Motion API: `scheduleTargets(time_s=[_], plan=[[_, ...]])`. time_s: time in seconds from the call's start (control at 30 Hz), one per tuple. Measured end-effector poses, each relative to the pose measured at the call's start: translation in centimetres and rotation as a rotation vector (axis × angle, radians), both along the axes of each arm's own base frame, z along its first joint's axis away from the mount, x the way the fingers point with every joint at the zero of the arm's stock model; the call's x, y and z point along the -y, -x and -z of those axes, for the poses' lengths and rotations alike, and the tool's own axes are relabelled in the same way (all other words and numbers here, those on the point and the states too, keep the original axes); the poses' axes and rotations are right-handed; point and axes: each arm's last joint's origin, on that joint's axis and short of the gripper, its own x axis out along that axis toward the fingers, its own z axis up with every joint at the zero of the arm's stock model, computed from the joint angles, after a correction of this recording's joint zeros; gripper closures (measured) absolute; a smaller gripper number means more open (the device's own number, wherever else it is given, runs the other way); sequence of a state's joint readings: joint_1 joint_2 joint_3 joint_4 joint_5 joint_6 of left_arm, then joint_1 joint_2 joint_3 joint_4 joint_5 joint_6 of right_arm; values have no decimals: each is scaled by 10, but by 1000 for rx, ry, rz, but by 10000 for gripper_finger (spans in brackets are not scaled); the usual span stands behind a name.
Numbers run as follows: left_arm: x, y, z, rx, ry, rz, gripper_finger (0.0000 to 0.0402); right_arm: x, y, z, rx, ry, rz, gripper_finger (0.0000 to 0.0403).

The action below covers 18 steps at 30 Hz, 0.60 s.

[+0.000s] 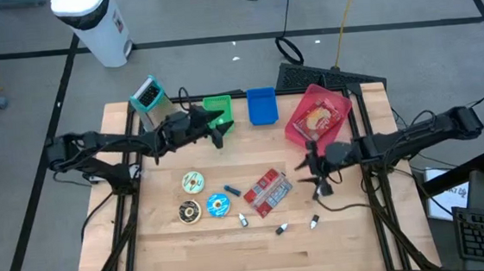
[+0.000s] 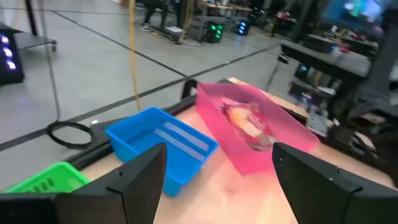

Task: Pick & Place Food Item
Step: Put the top black food coloring bottle into the green bin

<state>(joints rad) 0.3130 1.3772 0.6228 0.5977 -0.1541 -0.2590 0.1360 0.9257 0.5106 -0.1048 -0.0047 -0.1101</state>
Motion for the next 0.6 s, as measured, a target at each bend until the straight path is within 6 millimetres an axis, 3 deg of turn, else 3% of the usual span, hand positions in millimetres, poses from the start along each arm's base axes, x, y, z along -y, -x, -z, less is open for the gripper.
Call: scheduleTargets(time_s=[0.27,0.4,0.6], plan=[[14,-6,3,-16,2,52,107,-22,23,20,-296,-71,-26,231],[17,-7,3,-14,5,62,107,-29,28,31,-331,-113,-19,239],[21,-8,3,-14,9,76,107,-33,36,64,-351,-104,-30,242]])
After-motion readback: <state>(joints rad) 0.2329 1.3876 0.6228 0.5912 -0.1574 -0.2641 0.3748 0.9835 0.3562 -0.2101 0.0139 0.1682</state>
